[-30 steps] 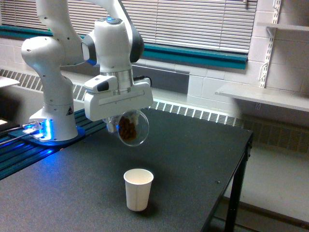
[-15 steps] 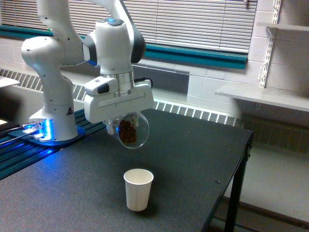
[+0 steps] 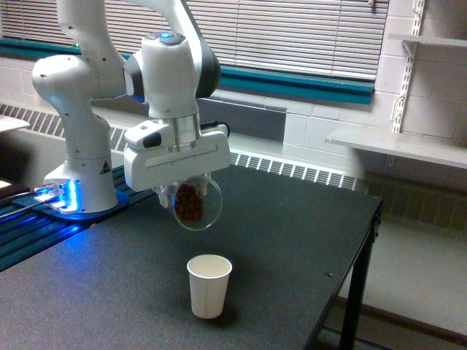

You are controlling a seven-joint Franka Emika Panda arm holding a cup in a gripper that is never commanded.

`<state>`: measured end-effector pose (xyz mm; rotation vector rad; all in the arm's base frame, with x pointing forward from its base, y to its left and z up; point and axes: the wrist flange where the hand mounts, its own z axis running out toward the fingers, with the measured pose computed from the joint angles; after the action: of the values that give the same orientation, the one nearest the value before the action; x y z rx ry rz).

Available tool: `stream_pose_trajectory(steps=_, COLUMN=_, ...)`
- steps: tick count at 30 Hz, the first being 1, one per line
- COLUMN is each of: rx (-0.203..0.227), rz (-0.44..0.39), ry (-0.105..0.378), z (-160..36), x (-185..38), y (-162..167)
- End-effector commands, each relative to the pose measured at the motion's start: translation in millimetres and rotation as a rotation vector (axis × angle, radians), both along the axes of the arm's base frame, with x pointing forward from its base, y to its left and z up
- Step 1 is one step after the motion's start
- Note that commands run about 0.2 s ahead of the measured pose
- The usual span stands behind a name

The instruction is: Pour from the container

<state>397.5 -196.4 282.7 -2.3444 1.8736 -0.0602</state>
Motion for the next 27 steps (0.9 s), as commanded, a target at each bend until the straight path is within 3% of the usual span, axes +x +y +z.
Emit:
stream_pose_trajectory(steps=1, rx=0.008, rz=0.001, ry=-0.001, z=-1.1, x=2.3, y=-4.9)
stream_pose_trajectory(steps=27, rx=0.038, rz=-0.026, ry=0.025, z=-12.2, x=9.6, y=-15.1)
